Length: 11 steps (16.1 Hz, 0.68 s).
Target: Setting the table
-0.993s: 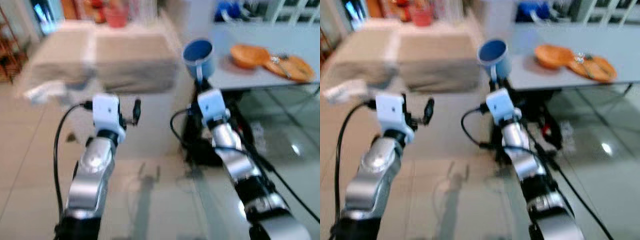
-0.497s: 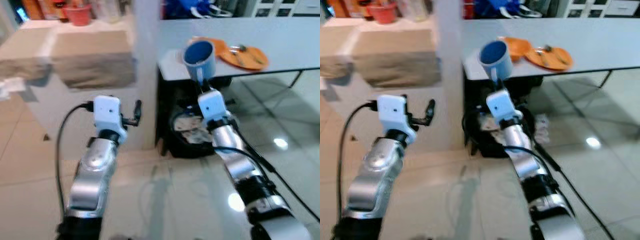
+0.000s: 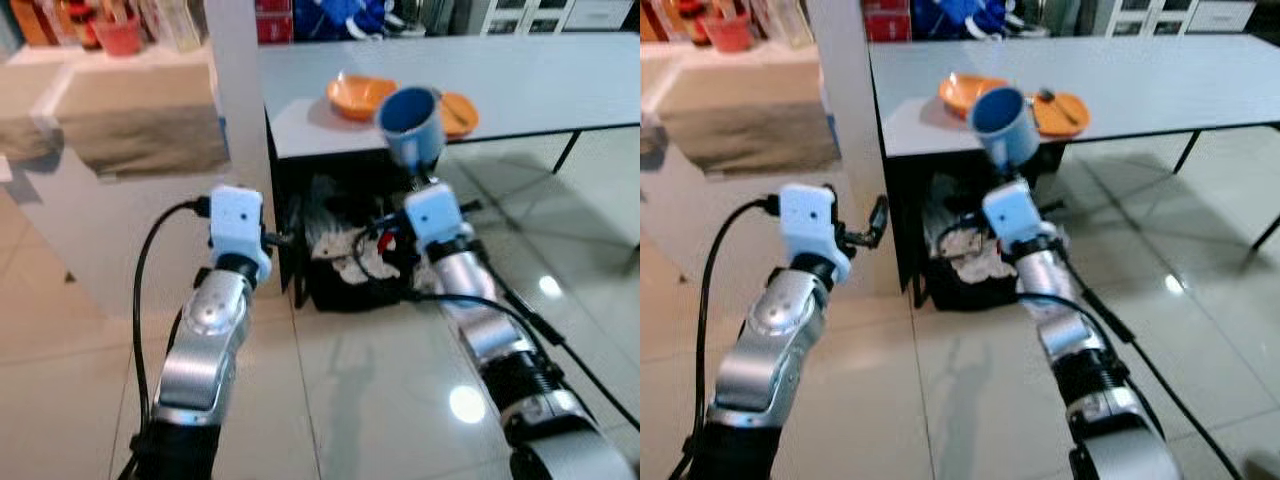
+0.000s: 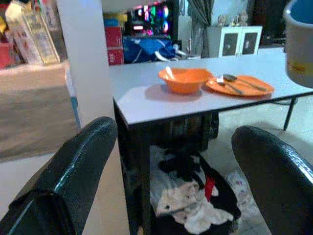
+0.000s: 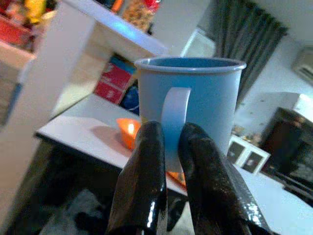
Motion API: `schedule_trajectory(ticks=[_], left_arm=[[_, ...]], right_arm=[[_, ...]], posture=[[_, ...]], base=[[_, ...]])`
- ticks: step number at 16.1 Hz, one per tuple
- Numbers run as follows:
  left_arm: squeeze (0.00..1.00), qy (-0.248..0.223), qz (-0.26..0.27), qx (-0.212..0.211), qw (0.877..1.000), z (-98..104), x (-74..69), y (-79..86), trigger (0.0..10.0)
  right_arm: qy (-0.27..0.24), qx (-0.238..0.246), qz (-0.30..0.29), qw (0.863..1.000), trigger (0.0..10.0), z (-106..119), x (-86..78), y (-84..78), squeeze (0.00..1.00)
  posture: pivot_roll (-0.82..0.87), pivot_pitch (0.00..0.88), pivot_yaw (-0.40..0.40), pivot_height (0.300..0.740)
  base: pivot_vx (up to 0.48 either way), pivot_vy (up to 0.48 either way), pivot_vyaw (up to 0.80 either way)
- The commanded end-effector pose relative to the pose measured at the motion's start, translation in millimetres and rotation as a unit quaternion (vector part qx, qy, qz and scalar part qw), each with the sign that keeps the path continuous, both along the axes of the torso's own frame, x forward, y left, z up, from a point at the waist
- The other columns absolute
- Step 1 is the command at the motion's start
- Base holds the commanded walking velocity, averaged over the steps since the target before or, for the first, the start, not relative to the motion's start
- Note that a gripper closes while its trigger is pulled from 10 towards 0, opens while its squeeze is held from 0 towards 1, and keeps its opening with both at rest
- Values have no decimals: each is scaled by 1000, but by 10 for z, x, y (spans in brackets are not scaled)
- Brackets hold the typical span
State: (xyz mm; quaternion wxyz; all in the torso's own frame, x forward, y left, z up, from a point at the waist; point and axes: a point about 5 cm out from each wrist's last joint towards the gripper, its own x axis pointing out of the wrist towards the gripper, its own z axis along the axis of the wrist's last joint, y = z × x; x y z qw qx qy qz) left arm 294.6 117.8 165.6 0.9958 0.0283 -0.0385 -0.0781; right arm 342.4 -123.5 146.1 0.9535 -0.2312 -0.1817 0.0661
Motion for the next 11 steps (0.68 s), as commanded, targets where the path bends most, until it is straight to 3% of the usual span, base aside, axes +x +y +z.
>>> schedule_trajectory(ticks=[1,10,11], left_arm=[[0,-7,14,2,1000,39,33,60,10000],[0,-11,11,-2,1000,55,41,38,10000],[0,-11,11,-2,1000,55,44,37,10000]], right_arm=[[-11,7,11,1000,0,69,14,69,0],[-19,1,20,1000,0,87,-5,94,0],[-21,1,18,1000,0,94,-3,89,0]], posture=[[18,0,11,740],[13,0,13,740],[12,0,14,740]], base=[[480,0,0],[480,0,0],[480,0,794]])
